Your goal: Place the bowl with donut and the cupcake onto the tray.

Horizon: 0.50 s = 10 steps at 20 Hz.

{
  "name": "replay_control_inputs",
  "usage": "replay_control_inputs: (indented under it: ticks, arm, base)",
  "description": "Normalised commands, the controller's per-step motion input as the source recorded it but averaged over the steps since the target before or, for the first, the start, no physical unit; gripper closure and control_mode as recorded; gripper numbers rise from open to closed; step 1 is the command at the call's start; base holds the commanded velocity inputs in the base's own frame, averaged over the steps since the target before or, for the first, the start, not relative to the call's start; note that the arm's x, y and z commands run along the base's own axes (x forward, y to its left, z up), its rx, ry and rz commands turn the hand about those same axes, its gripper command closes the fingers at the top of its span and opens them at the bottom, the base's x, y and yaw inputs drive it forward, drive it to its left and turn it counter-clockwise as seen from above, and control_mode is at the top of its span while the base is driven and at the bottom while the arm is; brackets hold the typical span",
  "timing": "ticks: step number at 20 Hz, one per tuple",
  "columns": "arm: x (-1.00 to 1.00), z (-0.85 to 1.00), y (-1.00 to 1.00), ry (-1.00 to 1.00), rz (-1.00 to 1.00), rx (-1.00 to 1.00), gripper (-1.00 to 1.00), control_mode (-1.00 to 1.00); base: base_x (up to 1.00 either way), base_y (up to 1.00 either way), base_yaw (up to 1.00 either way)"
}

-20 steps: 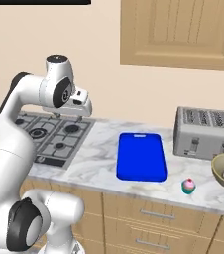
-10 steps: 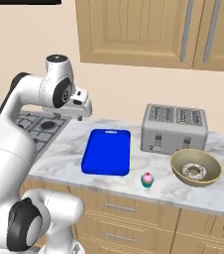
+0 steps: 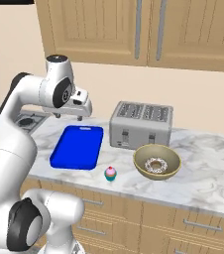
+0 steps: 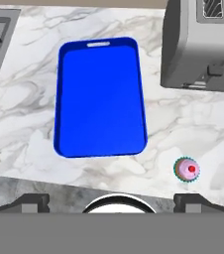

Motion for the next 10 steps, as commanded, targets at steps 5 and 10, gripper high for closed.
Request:
replay_control_inputs:
  ticks: [5,10]
  arm:
    - [0.0,0.0,0.0,0.0,0.0,0.0,-1.0,1.0]
    - [0.0,0.0,0.0,0.0,0.0,0.0,-1.0,1.0]
  base:
    - [-0.03,-0.51,0.01]
    - [0.0,-0.16,0.0]
